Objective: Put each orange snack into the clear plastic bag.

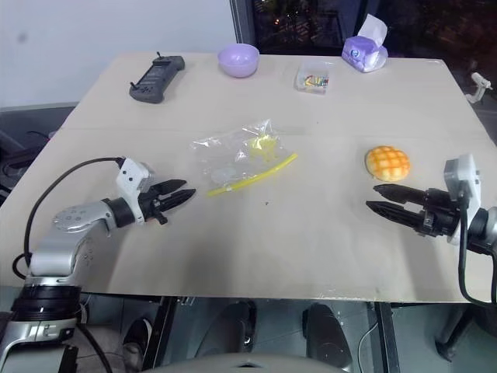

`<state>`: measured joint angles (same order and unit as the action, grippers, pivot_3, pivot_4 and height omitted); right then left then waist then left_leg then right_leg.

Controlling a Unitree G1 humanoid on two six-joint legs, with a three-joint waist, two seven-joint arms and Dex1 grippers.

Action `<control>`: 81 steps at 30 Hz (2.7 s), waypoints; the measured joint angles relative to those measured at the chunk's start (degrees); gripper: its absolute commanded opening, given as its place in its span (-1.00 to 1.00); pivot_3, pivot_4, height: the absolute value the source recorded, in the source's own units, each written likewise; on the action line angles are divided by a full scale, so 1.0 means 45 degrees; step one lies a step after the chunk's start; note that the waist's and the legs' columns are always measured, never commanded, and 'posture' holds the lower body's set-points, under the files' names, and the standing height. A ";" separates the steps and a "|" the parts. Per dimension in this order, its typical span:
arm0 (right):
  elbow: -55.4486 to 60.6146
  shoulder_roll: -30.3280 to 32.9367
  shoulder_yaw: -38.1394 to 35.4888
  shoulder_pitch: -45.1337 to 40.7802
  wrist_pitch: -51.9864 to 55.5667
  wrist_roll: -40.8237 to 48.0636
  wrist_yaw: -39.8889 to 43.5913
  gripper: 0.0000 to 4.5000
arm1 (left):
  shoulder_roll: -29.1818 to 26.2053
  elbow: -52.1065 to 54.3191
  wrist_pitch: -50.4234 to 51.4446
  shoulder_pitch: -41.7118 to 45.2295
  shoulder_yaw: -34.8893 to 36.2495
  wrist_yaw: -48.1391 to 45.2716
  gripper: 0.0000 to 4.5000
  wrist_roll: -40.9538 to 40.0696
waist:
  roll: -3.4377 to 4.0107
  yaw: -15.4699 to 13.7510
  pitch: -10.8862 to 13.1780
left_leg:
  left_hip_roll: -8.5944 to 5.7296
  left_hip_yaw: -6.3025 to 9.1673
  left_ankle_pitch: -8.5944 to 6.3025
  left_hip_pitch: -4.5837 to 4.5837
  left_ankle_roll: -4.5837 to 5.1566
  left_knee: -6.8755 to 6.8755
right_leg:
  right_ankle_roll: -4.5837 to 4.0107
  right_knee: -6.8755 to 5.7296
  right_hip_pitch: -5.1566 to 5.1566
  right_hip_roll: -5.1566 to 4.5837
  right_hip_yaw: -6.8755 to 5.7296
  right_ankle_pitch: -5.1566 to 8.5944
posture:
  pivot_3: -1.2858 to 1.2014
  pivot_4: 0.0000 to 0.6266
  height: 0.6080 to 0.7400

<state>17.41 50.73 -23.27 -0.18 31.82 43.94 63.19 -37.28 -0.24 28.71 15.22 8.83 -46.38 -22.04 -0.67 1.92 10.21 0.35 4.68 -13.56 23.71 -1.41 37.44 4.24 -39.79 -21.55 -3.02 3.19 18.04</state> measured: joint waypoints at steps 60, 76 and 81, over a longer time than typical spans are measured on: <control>0.1028 -0.0850 -0.0206 0.1743 -0.0605 -0.0786 -0.1356 -0.13 | 0.3666 -0.5475 0.5859 0.5061 0.2223 0.2027 -0.97 -0.3700 | -0.0017 -0.0241 -0.0009 | -0.0016 0.0020 0.0002 0.0012 -0.0003 0.0032 | 0.0001 -0.0006 0.0008 -0.0005 -0.0012 0.0000 | 0.03 -0.52 1.00; -0.3295 -0.3807 0.7115 -0.4406 -0.6413 -1.0906 -0.6944 -0.13 | 0.7903 -0.3491 0.9940 0.7650 0.7582 1.2431 -0.97 -1.0702 | -0.0033 0.0045 -0.0006 | -0.0015 0.0027 0.0037 0.0032 -0.0066 0.0083 | 0.0003 -0.0010 -0.0004 -0.0011 -0.0004 -0.0001 | 0.03 -0.52 1.00; -0.4819 -0.4927 0.8223 -0.5487 -0.7470 -1.2219 -0.7510 -0.13 | 0.8140 -0.3491 0.9575 0.7694 0.7590 1.3996 -0.97 -1.2279 | -0.0034 0.0066 -0.0006 | -0.0016 0.0025 0.0038 0.0027 -0.0069 0.0085 | 0.0003 -0.0014 -0.0005 -0.0010 -0.0001 -0.0002 | 0.03 -0.52 1.00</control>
<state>-4.28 28.56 13.73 -24.87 -1.79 -11.04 29.39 -0.65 -15.95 71.79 49.85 42.98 16.60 -77.30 -0.82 2.22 10.18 0.27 4.79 -13.39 23.83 -1.71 37.82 4.25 -39.85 -21.57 -3.07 3.18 18.03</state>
